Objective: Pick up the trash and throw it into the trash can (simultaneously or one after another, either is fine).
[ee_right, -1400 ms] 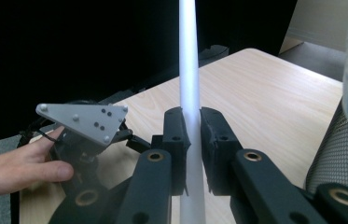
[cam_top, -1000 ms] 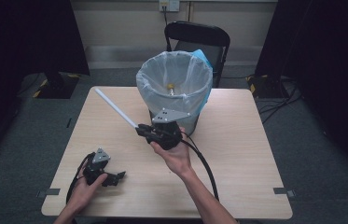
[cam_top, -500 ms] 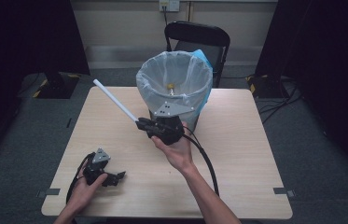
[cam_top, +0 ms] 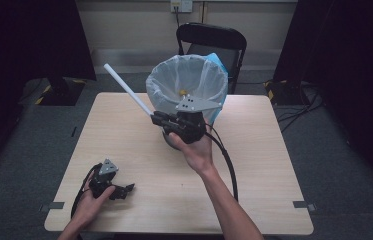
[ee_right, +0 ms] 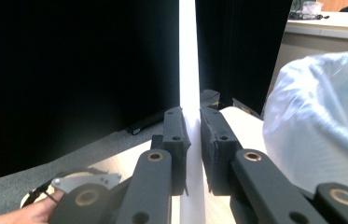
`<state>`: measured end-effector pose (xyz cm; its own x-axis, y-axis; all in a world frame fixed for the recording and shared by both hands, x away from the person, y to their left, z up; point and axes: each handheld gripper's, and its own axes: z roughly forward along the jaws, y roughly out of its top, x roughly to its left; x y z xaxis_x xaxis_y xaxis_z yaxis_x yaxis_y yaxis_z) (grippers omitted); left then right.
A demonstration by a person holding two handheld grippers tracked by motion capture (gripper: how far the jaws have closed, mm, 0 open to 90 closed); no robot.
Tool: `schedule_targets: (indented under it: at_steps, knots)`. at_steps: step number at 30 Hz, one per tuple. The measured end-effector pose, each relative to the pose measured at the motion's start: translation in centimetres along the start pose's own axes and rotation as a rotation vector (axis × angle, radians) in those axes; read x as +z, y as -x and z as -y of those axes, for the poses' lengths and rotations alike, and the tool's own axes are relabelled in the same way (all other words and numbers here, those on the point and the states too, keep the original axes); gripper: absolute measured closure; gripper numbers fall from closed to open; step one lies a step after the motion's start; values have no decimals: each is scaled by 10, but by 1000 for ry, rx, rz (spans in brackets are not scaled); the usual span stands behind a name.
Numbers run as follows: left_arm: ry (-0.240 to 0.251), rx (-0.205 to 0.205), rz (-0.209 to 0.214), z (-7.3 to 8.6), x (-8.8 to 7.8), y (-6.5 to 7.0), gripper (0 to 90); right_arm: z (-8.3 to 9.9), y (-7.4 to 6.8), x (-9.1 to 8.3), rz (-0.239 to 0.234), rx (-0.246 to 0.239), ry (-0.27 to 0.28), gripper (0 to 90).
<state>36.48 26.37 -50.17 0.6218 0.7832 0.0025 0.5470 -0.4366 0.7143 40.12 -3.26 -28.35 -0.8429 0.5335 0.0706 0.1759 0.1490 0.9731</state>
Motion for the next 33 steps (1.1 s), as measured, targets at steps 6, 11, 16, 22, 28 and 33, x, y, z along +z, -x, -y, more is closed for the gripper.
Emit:
schedule_targets:
  at_steps: [6,11,16,22,28,33]
  knots:
    - [0,0,-2,0,0,0,10,-16,8,-9,12,-8,29,816]
    - [-2,2,-3,0,0,0,10,-27,17,-16,30,-13,48,817]
    - [0,0,-2,0,0,0,10,-36,27,-19,52,-12,55,817]
    - [1,0,1,0,0,0,10,-45,41,-23,77,-3,61,817]
    - [0,0,1,0,0,0,10,-50,52,-27,99,-2,61,817]
    - [0,2,2,0,0,0,10,-53,64,-26,122,13,49,816]
